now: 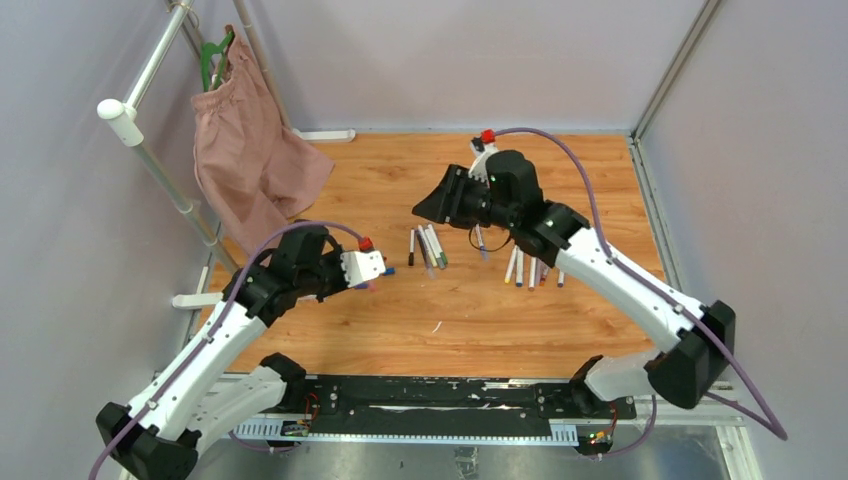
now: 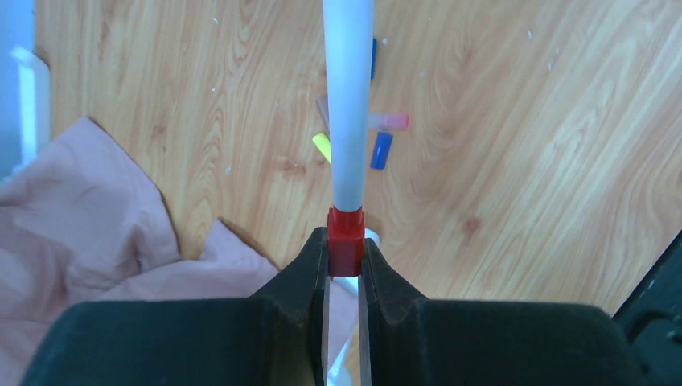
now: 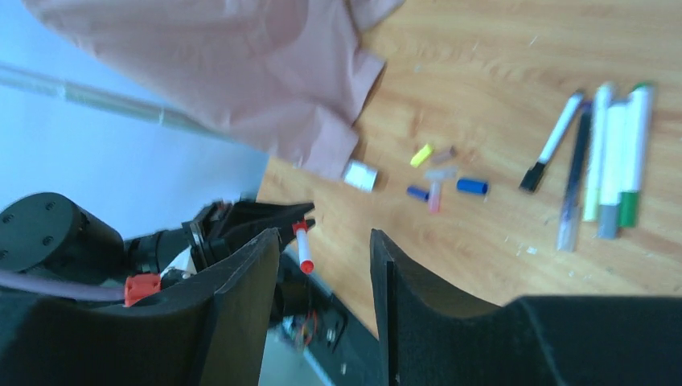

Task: Open the pen caps
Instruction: Open the pen cap from the pen.

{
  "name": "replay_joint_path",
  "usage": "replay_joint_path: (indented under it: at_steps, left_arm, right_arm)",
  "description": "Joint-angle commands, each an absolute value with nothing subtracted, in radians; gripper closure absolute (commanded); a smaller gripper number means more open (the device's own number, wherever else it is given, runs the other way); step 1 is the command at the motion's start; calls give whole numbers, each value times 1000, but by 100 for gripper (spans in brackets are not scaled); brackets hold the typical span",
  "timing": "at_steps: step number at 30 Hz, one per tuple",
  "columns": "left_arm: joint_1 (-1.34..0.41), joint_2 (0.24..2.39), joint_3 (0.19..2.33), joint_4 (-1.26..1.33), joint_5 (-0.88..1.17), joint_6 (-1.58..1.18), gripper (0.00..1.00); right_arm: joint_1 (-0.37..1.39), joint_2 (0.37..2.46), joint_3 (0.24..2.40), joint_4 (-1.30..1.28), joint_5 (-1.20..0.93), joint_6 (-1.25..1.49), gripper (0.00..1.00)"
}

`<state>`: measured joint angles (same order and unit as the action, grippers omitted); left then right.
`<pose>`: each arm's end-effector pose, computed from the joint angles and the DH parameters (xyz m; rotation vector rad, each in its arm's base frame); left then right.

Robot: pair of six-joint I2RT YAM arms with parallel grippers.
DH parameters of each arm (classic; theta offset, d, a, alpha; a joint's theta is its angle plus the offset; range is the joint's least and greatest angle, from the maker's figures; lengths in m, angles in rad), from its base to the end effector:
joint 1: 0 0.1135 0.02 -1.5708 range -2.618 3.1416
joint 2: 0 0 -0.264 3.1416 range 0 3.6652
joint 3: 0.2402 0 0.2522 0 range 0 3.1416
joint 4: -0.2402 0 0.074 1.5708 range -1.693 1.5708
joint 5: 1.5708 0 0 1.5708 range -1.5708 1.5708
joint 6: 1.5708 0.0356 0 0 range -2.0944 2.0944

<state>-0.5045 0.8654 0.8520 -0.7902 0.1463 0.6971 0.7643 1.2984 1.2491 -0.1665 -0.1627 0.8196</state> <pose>0.1467 -0.0869 0.2926 1.3940 1.9103 -0.0807 0.2149 0.2140 0.3923 -0.0747 1.9730 1.2410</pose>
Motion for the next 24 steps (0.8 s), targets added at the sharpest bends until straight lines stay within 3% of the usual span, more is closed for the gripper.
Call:
replay_joint_path:
  at_steps: [1, 9, 19, 22, 24]
  left_arm:
    - [-548, 788, 818, -858, 124, 965, 100]
    - [-618, 807, 832, -908, 98, 1060, 100]
    - [-630, 823, 823, -908, 61, 1126, 100]
    - [-630, 830, 828, -908, 61, 1133, 100]
    - [-630, 832, 825, -907, 47, 1147, 100]
  right_arm:
    - [723, 1449, 1317, -337, -572, 778, 49]
    - [832, 1712, 1450, -316, -866, 815, 49]
    - [899, 1863, 1467, -195, -970, 887, 50]
    - [900, 1881, 1467, -191, -980, 888, 63]
    - [899, 1875, 1457, -191, -980, 883, 83]
